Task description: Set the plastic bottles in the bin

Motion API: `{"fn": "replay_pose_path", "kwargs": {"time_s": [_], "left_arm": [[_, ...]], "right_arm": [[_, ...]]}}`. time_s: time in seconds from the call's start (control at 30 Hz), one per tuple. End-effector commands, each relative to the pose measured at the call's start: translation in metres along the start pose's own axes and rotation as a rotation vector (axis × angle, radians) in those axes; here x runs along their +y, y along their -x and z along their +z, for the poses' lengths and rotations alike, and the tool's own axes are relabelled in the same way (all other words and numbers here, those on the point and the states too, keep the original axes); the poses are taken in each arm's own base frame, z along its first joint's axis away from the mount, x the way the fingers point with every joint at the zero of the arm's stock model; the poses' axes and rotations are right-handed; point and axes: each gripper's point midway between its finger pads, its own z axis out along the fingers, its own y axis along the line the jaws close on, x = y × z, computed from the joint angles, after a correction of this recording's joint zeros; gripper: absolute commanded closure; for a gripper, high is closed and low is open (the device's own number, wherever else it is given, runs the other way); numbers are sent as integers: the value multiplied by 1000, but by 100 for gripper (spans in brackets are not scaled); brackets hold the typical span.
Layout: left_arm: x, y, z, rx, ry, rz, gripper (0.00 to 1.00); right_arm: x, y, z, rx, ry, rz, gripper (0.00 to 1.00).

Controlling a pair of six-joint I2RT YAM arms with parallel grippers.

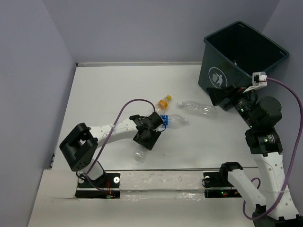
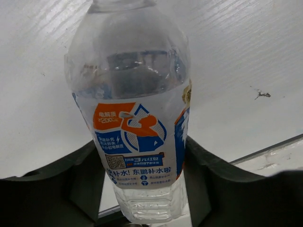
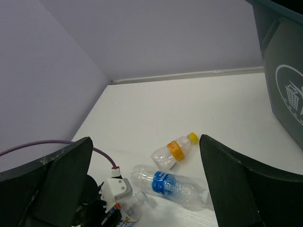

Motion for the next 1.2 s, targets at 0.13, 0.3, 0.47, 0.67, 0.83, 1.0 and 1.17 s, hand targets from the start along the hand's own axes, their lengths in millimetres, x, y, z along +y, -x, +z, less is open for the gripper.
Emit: {"fn": "replay_pose_path", "kwargs": {"time_s": [0.13, 0.3, 0.47, 0.67, 0.83, 1.0, 1.17], "left_arm": [[-14, 12, -46, -212, -53, -93, 59], [-40, 57, -116, -523, -222, -133, 63], [-66, 89, -157, -731, -368, -97, 63], [-90, 117, -159, -829, -409, -43, 63], [-113, 131, -159, -878, -456, 5, 63], [-128, 136, -163, -895, -502, 47, 63], [-134, 133, -167, -902, -522, 67, 60]], "right_arm": [[26, -42, -24, 112, 170, 75, 0], [32, -71, -33, 177, 236, 162, 0], [33, -114, -35, 272, 322, 275, 0], [52, -146, -33, 381, 445, 300, 0], [56, -164, -19, 431, 440, 290, 0], [55, -189, -6, 503, 426, 314, 0], [60, -194, 2, 493, 416, 313, 12]]}}
